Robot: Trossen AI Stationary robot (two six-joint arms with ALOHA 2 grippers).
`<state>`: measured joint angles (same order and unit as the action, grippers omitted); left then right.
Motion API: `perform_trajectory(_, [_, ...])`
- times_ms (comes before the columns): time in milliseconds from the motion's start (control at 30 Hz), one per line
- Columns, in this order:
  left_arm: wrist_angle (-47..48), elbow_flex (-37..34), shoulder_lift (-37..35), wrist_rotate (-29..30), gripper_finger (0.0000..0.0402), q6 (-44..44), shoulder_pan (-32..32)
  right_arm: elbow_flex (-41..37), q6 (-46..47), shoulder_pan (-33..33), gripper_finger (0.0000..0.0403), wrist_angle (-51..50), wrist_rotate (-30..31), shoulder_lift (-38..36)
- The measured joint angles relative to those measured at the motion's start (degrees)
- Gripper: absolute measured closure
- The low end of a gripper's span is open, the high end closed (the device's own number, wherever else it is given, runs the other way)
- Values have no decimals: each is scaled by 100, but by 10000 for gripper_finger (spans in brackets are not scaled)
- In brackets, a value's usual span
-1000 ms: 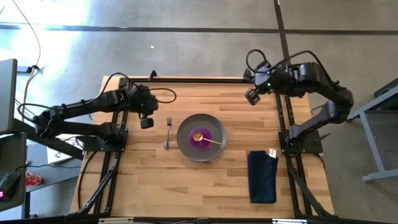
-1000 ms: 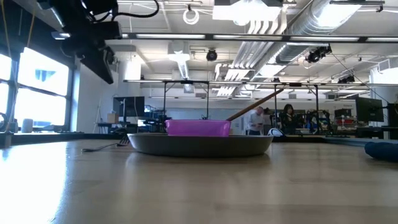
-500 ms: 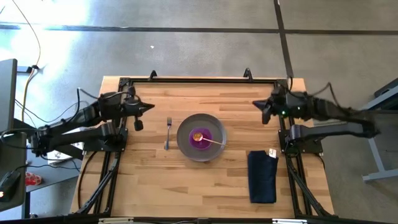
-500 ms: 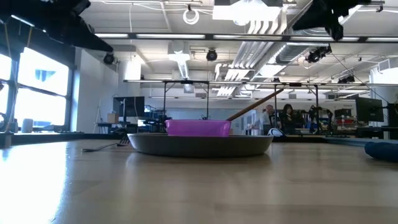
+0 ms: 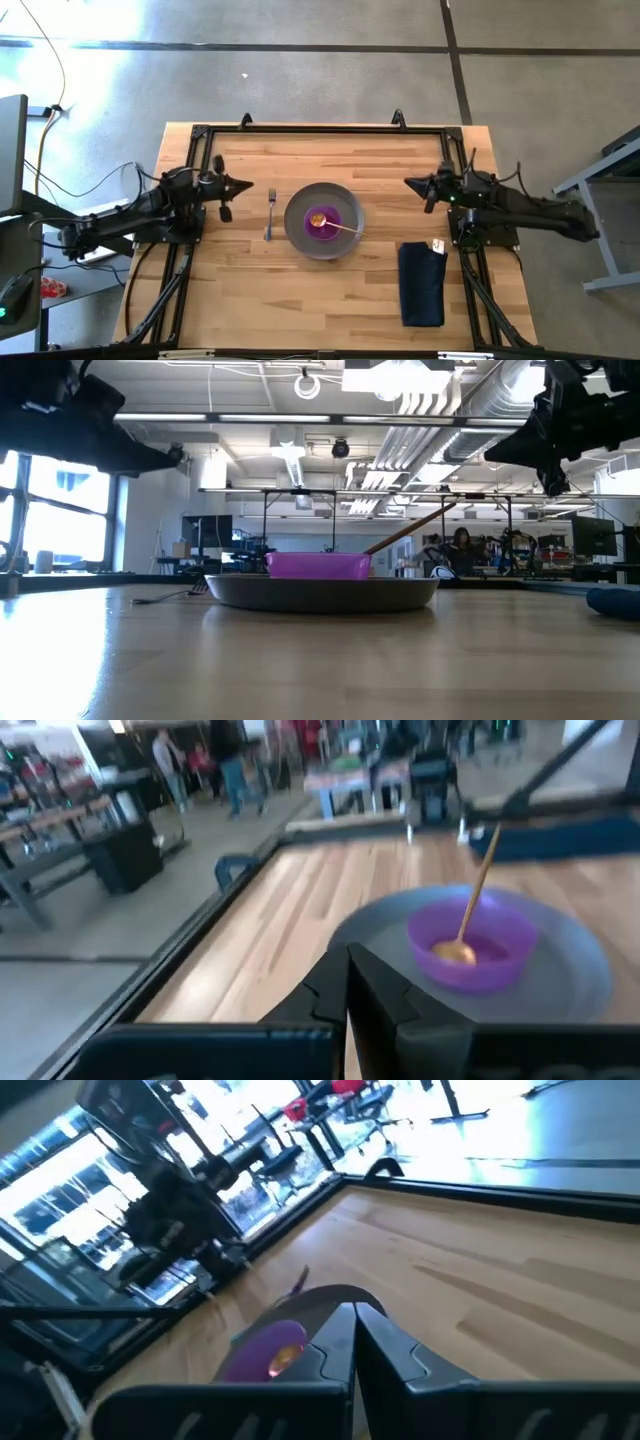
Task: Set table place
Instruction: Return to Home Position
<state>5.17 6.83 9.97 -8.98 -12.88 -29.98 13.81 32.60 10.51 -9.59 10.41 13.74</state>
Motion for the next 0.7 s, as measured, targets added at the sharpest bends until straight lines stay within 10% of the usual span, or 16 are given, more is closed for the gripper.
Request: perform_trajectory(700, [-620, -601, -334, 259, 401, 126, -2, -161, -443, 3, 403, -1287, 291, -1124])
